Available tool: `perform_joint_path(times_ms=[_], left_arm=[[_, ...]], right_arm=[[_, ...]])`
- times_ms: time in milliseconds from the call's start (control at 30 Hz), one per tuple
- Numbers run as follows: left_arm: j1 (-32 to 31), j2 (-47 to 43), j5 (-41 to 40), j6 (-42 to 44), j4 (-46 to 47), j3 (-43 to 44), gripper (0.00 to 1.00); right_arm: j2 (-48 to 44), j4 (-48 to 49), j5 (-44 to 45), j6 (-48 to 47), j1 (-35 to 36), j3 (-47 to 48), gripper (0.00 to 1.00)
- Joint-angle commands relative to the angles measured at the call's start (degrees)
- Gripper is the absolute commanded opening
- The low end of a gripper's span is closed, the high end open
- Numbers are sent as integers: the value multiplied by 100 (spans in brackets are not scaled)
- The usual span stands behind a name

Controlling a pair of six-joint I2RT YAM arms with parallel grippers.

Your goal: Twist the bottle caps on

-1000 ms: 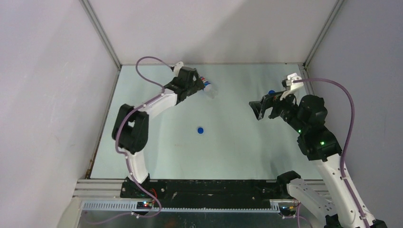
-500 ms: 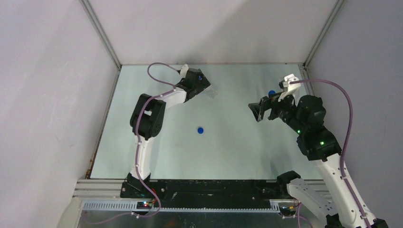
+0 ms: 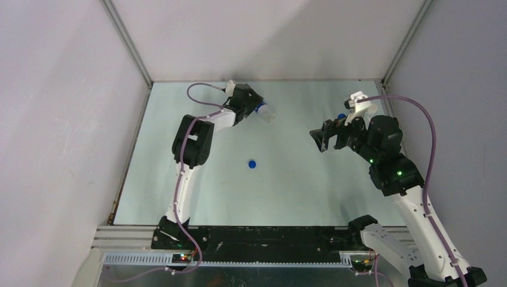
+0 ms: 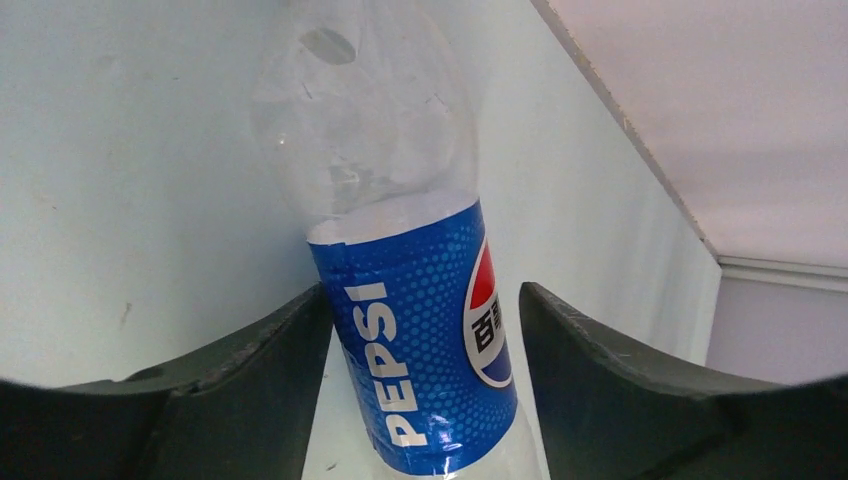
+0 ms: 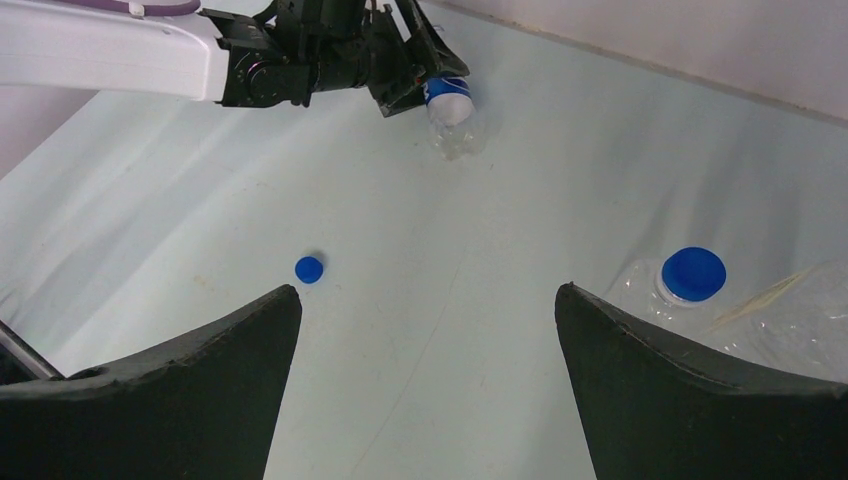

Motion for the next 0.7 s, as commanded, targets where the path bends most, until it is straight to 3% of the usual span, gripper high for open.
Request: perform_joint_path(times_ms=[0,133,300,500,667], left_arm=[[70,-83,187,-140,195,-7,71],[91,-611,135,180,237,-614,58],[210,-1481,80,854,-172,-1692,55],[293,-3334,-124,1948,-912,-3211,56],[309,-4433,-222,2381,-1639,-4254,56]], right_arm=[[34,78,-75,-68,34,33,99],[151,35,-241,68,41,34,99],[505,-92,-577,246,257,41,99],[1475,-340,-12,215,1323,245,97],[2669,-356,742,383,2177,559,95]])
